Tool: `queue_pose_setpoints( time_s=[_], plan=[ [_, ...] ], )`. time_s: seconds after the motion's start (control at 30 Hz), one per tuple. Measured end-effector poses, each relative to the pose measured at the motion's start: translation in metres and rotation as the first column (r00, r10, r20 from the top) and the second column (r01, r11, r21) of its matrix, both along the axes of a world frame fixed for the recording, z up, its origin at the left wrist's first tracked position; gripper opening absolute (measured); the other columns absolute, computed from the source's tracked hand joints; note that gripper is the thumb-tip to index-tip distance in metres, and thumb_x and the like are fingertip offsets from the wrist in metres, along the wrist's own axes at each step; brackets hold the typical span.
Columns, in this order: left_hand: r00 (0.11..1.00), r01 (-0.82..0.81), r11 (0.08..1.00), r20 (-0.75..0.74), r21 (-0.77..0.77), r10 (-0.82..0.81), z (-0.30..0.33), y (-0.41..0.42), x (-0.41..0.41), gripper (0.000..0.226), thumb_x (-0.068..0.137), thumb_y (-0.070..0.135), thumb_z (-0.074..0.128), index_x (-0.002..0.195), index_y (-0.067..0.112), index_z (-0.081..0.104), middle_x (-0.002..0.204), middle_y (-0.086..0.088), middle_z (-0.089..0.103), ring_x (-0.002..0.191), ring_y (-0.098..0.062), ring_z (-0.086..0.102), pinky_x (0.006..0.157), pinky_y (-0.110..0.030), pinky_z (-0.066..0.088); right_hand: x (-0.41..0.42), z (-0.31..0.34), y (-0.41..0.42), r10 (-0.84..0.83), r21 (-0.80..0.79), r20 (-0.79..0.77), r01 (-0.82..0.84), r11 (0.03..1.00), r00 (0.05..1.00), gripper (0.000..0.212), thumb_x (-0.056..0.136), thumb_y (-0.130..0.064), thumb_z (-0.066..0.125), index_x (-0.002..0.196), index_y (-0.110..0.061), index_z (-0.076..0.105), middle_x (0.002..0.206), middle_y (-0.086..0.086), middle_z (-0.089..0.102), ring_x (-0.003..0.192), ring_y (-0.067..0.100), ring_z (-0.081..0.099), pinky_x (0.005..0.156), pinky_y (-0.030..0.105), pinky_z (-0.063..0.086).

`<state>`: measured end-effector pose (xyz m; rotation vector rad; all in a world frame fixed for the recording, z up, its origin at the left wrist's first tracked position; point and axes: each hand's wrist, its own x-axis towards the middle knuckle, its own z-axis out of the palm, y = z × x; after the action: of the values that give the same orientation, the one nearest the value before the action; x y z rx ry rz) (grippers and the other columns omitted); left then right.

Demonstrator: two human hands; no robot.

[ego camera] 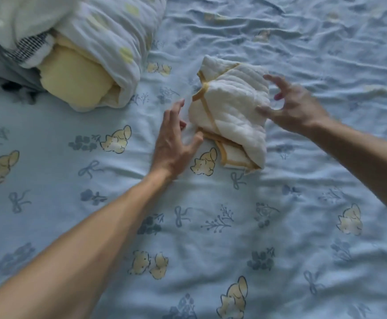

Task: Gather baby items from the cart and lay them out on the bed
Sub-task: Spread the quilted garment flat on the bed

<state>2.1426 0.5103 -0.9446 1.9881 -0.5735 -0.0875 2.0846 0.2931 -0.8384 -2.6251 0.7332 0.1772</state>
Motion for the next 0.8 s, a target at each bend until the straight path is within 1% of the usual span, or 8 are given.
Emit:
queue_pose_setpoints(
  time_s=[0.07,0.1,0.17,0.27,0.4,0.6,0.7,0.8],
  plan=[
    [0.999,-0.031,0.998,-0.012,-0.056,0.030,-0.004,0.002,-0.001,0.079,0.076,0.052,0.044,0.140,0.006,0.033,0.127,-0.009,0.046,0.089,-0.012,0.046,0.079,-0.006,0.038,0.002,0.021,0.004,0.105,-0.097,0.072,-0.097,0.990,0.992,0.067,0.081,-0.047,0.068,0.139,-0.042,0.035,0.122,0.009,0.058,0.111,0.028,0.054,0.087,0.033,0.039],
    [0.999,-0.034,0.997,-0.029,-0.070,0.032,-0.005,0.002,0.002,0.080,0.076,0.054,0.043,0.140,0.005,0.034,0.126,-0.010,0.048,0.089,-0.013,0.047,0.078,-0.006,0.039,0.005,0.026,0.011,0.181,-0.130,0.067,-0.171,0.977,0.981,0.068,0.079,-0.049,0.068,0.138,-0.042,0.036,0.122,0.009,0.057,0.110,0.027,0.054,0.086,0.034,0.040],
    [0.998,-0.017,0.998,-0.060,-0.068,0.013,-0.007,0.001,0.008,0.081,0.077,0.056,0.042,0.142,0.008,0.032,0.125,-0.007,0.051,0.092,-0.014,0.052,0.078,-0.011,0.042,0.014,0.026,0.030,0.328,-0.194,0.005,-0.321,0.927,0.945,0.072,0.076,-0.053,0.069,0.139,-0.042,0.034,0.127,0.010,0.052,0.110,0.028,0.053,0.086,0.035,0.043],
    [0.997,0.020,0.998,-0.075,-0.065,-0.025,-0.008,0.002,0.012,0.079,0.077,0.056,0.042,0.144,0.015,0.031,0.124,0.001,0.049,0.095,-0.013,0.053,0.078,-0.014,0.042,0.032,0.012,0.054,0.423,-0.257,-0.084,-0.430,0.865,0.902,0.079,0.073,-0.059,0.068,0.140,-0.044,0.029,0.132,0.012,0.046,0.113,0.029,0.050,0.088,0.038,0.045],
    [0.997,0.034,0.998,-0.071,-0.050,-0.038,-0.006,0.003,0.013,0.074,0.077,0.049,0.045,0.144,0.020,0.033,0.122,0.000,0.050,0.092,-0.016,0.055,0.076,-0.021,0.046,0.040,-0.014,0.069,0.401,-0.302,-0.154,-0.429,0.851,0.903,0.091,0.067,-0.067,0.068,0.143,-0.041,0.025,0.128,0.015,0.040,0.098,0.033,0.056,0.070,0.033,0.041],
    [0.996,0.016,0.999,-0.088,-0.031,-0.019,-0.008,0.003,0.013,0.068,0.080,0.032,0.053,0.145,0.024,0.034,0.125,-0.002,0.051,0.090,-0.017,0.056,0.076,-0.026,0.047,0.048,-0.028,0.079,0.364,-0.340,-0.193,-0.411,0.846,0.911,0.081,0.070,-0.050,0.077,0.137,-0.032,0.036,0.127,0.017,0.032,0.087,0.034,0.055,0.065,0.033,0.035],
    [0.997,0.023,1.000,-0.074,-0.018,-0.025,-0.009,0.002,0.013,0.070,0.078,0.030,0.053,0.145,0.024,0.033,0.126,-0.003,0.051,0.090,-0.016,0.055,0.074,-0.019,0.045,0.047,-0.028,0.077,0.376,-0.324,-0.159,-0.408,0.854,0.913,0.066,0.076,-0.045,0.073,0.131,-0.027,0.042,0.125,0.016,0.034,0.078,0.028,0.046,0.065,0.032,0.034],
    [0.999,0.031,0.999,-0.014,0.016,-0.031,-0.010,0.003,0.012,0.072,0.077,0.037,0.052,0.145,0.022,0.035,0.127,-0.004,0.051,0.089,-0.011,0.050,0.075,-0.006,0.039,0.043,-0.025,0.066,0.382,-0.216,-0.051,-0.384,0.898,0.923,0.053,0.084,-0.034,0.066,0.131,-0.026,0.043,0.121,0.013,0.038,0.083,0.026,0.045,0.068,0.033,0.035]
  ],
)
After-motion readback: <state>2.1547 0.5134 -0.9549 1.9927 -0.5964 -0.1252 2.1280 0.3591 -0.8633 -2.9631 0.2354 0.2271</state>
